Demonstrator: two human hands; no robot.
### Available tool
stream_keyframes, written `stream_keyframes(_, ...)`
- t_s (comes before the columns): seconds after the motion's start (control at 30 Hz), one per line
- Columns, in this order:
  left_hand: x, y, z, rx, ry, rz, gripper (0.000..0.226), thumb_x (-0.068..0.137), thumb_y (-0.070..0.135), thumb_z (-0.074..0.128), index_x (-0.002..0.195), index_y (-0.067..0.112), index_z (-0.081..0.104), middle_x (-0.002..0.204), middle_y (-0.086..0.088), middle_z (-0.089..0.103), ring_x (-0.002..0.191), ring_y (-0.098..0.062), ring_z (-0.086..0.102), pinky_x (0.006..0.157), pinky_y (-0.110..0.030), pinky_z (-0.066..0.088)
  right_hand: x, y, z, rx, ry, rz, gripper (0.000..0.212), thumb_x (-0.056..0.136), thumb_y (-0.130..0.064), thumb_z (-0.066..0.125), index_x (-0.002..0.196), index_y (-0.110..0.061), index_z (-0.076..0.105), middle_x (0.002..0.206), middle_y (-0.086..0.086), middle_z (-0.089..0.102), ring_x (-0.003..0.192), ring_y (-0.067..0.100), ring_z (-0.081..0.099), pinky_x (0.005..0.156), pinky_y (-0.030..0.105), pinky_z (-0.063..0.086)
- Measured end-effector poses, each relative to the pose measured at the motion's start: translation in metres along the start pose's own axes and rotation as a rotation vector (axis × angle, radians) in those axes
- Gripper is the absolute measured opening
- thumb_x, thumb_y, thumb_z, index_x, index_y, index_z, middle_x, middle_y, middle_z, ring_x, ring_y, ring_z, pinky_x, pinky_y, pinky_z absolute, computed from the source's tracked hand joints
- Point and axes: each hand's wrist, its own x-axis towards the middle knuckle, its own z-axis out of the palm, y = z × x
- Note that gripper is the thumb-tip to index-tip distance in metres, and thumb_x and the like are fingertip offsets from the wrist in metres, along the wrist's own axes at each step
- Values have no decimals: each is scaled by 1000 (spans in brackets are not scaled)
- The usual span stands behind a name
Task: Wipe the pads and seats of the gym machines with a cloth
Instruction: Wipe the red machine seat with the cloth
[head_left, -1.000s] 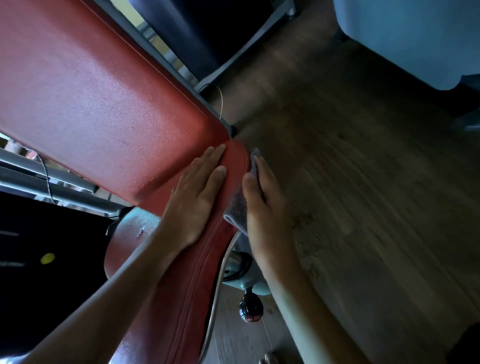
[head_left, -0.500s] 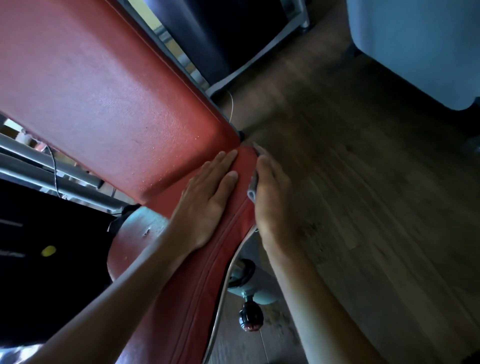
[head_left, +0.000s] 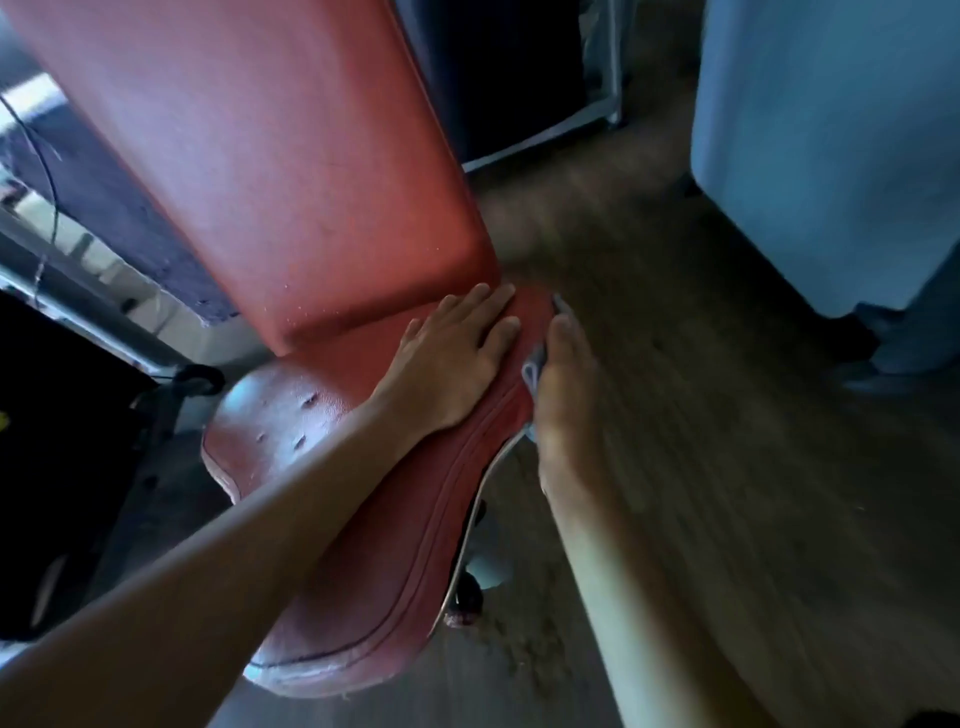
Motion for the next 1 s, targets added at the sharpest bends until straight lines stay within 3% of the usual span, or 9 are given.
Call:
stream_keyframes(0.07,-1,2,-4,-49,62,6,52,103,48,37,153,33,33,161,0,32,149,-23,27,122,-42,20,-27,-2,3,-245,37,-157,45,106,-16,35,149,-6,35,151,1,40,130,-2,41,107,8,30)
stream_keyframes(0.13,-5,4,-11,-215,152,-19,48,100,40,51,146,25,47,148,-4,51,137,-23,46,115,-32,32,-51,-3,7,-446,20,-228,53,105,-26,34,153,-7,24,162,8,21,148,12,20,122,32,17)
stream_keyframes(0.27,-28,-13,-32,-419,251,-120,37,98,28,57,134,22,60,135,-4,62,126,-20,55,103,-24,37,-70,5,9,-1157,-202,-475,41,98,-12,33,124,9,57,144,36,39,137,57,30,102,76,29)
stream_keyframes(0.3,-38,-24,-36,-374,267,-123,36,98,26,56,133,20,60,136,-5,61,127,-23,53,105,-27,37,-75,-6,14,-1327,-283,-413,48,98,-17,26,128,8,54,148,34,35,138,59,24,100,80,25)
stream_keyframes(0.4,-76,-70,-42,-189,265,-183,29,99,26,51,123,14,62,139,-7,56,130,-29,48,112,-44,32,-84,-36,20,-1546,-455,-363,50,105,-26,20,150,-6,31,163,16,8,148,45,-7,111,70,4)
stream_keyframes(0.53,-112,-115,-39,-126,253,-265,39,100,34,43,132,20,58,148,-3,48,141,-25,37,118,-57,19,-88,-47,41,-1592,-683,-313,51,107,-33,24,154,-14,20,165,4,3,151,30,-11,118,59,-6)
stream_keyframes(0.83,-125,-121,-27,-300,337,-310,48,100,13,39,148,19,45,161,0,33,153,-20,15,123,-39,2,-116,-49,77,-1593,-940,-274,61,104,-50,16,158,-22,11,165,-10,-3,151,10,-8,122,40,-8)
stream_keyframes(0.9,-125,-121,-25,-303,354,-306,48,100,13,38,147,19,45,160,1,33,152,-19,15,122,-36,2,-118,-50,76,-1547,-940,-291,61,103,-53,17,157,-24,16,165,-12,0,151,8,-5,122,42,-7)
stream_keyframes(1.0,-123,-119,-25,-297,371,-308,47,100,15,38,146,20,47,159,2,36,152,-19,17,122,-37,1,-110,-54,68,-1503,-668,-408,62,99,-63,23,152,-32,30,165,-9,8,152,16,5,121,53,-5)
